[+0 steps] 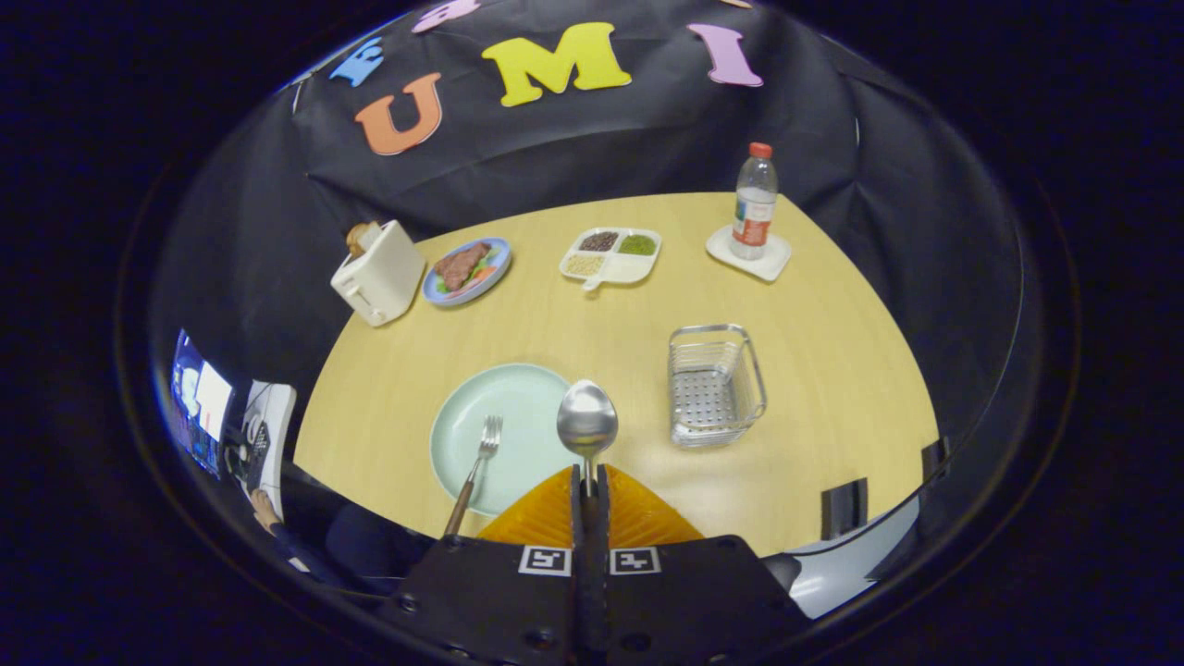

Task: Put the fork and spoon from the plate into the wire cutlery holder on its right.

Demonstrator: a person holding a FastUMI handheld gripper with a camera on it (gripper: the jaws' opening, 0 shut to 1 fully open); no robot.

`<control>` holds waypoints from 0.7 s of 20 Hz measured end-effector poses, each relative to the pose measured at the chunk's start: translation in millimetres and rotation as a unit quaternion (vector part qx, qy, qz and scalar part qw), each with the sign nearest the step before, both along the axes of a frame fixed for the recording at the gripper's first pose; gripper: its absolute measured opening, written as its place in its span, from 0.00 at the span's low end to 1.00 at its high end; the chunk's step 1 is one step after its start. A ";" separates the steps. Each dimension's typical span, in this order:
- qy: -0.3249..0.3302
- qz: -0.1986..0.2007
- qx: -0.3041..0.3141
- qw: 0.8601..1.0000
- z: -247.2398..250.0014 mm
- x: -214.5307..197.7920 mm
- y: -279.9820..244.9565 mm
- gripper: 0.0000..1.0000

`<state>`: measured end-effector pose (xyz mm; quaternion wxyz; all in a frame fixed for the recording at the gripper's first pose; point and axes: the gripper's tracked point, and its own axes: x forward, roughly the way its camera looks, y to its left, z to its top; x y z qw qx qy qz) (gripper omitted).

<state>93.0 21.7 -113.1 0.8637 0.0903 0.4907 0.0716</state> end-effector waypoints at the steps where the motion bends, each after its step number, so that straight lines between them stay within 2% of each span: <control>1: -0.001 -0.009 -0.005 1.000 4.2 6.5 -12.3 0.01; 6: 0.029 -0.030 -0.027 0.999 1.0 24.8 -53.2 0.01; 14: 0.090 -0.027 -0.030 0.995 -20.0 40.1 -68.0 0.00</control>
